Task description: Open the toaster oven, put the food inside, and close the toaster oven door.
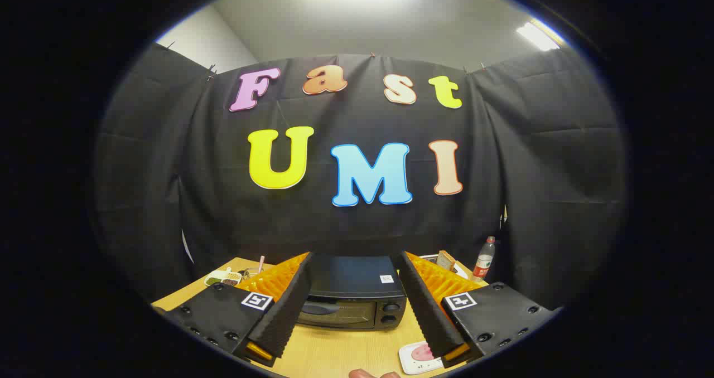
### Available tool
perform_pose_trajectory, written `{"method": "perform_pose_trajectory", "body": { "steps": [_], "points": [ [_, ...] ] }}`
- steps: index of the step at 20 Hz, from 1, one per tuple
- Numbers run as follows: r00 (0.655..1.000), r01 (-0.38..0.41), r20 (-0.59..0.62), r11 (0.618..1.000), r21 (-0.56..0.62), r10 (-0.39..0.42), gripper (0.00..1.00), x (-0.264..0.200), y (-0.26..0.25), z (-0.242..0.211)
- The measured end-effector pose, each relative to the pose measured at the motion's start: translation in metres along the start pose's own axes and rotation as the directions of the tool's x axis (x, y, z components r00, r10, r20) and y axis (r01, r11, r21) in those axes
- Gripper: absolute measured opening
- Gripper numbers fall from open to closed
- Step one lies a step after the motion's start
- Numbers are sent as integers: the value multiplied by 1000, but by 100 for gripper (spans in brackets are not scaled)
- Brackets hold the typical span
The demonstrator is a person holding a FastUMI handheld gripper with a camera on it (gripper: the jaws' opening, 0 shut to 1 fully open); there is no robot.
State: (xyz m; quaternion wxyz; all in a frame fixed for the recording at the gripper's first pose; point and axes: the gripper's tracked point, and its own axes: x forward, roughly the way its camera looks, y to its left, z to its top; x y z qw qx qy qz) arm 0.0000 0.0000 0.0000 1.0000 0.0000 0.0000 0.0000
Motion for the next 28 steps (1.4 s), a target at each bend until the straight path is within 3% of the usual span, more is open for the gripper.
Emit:
{"method": "perform_pose_trajectory", "body": {
  "steps": [14,23,28],
  "points": [
    [998,30,-59,999,23,-29,96,-12,-19,-17],
    [997,-8,-71,1000,25,9,96,14,6,-2],
    [993,-31,-111,999,23,34,96,37,24,-17]
  ]
}}
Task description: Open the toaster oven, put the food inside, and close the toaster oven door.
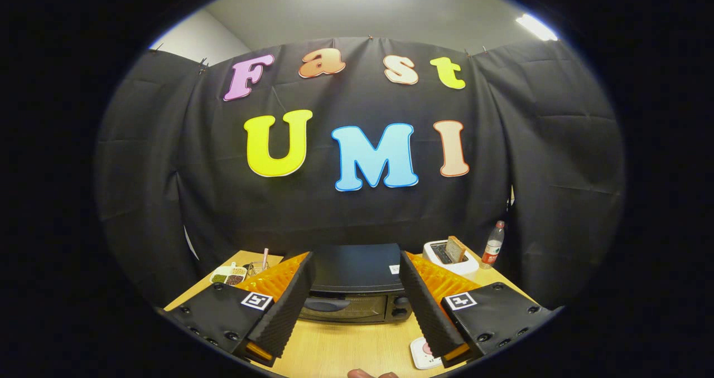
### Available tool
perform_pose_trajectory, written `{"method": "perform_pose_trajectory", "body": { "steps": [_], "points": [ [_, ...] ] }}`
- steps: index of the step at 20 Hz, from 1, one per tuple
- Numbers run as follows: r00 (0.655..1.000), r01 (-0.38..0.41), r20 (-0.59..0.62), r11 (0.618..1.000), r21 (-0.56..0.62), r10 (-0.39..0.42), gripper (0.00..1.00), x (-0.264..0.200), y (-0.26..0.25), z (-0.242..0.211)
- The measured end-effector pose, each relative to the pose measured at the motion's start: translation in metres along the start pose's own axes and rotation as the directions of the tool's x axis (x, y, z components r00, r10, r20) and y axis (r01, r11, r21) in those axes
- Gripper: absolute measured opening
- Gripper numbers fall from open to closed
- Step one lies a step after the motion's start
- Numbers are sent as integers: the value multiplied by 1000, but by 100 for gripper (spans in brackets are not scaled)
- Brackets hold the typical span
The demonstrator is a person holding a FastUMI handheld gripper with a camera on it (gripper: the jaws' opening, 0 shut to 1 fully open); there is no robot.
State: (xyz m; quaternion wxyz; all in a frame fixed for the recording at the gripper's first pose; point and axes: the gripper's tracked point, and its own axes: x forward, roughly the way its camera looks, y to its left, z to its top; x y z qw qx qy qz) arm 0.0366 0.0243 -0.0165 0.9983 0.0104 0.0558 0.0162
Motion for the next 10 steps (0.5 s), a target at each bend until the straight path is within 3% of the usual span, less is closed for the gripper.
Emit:
{"method": "perform_pose_trajectory", "body": {
  "steps": [5,10],
  "points": [
    [999,-4,-33,1000,-3,4,96,30,13,-11],
    [991,4,-136,1000,22,-1,96,71,23,-49]
  ]
}}
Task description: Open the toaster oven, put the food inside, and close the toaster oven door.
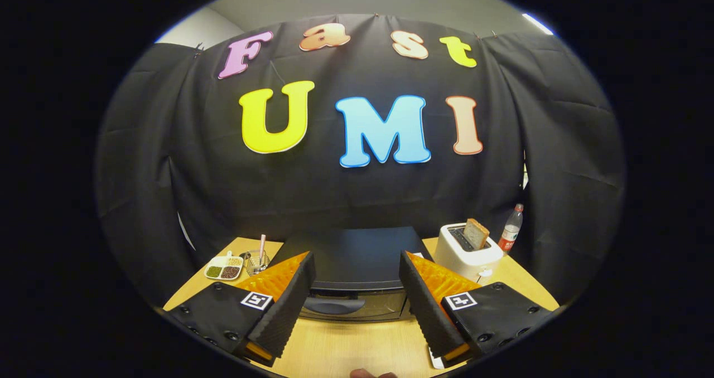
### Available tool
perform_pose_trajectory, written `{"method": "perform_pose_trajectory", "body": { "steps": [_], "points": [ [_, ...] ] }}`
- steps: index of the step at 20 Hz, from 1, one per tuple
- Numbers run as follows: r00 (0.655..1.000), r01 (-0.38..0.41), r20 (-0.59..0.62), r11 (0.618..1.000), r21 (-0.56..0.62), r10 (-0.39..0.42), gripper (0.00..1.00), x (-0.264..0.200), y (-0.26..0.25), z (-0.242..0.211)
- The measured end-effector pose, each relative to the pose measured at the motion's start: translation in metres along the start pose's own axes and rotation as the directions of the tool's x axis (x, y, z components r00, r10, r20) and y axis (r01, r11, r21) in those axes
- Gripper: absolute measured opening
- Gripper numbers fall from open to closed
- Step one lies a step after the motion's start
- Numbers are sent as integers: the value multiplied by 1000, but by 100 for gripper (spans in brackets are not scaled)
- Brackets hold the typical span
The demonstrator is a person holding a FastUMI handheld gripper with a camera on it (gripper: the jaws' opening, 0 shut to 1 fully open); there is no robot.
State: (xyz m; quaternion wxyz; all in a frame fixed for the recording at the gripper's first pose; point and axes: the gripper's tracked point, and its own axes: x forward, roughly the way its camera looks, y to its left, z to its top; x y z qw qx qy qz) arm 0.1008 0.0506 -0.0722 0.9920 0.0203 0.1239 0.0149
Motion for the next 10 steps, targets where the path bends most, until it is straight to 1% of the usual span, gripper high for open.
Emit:
{"method": "perform_pose_trajectory", "body": {
  "steps": [6,10],
  "points": [
    [993,2,-116,1000,4,-1,96,46,11,-46],
    [978,7,-208,999,50,3,97,63,16,-79]
  ]
}}
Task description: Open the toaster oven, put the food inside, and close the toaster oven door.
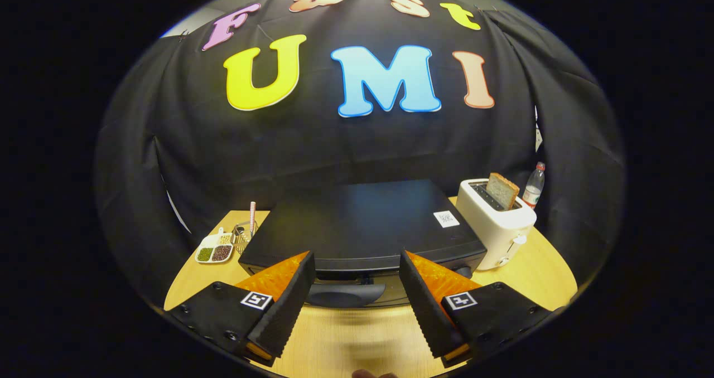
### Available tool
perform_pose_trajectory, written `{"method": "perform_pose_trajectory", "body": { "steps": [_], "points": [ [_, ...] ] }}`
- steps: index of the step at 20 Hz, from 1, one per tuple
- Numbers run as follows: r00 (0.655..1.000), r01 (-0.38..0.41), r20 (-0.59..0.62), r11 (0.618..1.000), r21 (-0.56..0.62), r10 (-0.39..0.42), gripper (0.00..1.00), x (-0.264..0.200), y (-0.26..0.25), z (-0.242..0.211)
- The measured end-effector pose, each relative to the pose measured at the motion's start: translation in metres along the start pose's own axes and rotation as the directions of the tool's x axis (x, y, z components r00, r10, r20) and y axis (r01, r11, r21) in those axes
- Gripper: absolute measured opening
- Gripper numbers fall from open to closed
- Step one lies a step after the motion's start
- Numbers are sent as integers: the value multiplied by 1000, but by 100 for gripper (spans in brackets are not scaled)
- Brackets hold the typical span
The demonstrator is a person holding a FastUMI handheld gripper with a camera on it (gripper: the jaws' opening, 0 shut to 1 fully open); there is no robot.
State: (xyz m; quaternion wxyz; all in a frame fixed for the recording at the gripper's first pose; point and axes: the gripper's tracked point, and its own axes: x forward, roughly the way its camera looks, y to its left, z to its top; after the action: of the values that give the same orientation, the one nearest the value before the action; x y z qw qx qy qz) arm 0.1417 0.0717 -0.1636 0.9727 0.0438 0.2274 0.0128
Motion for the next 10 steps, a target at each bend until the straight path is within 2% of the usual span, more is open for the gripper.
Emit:
{"method": "perform_pose_trajectory", "body": {
  "steps": [8,10],
  "points": [
    [996,0,-90,1000,-16,-2,98,24,6,-30],
    [997,7,-77,1000,-21,-9,99,26,6,-28]
  ]
}}
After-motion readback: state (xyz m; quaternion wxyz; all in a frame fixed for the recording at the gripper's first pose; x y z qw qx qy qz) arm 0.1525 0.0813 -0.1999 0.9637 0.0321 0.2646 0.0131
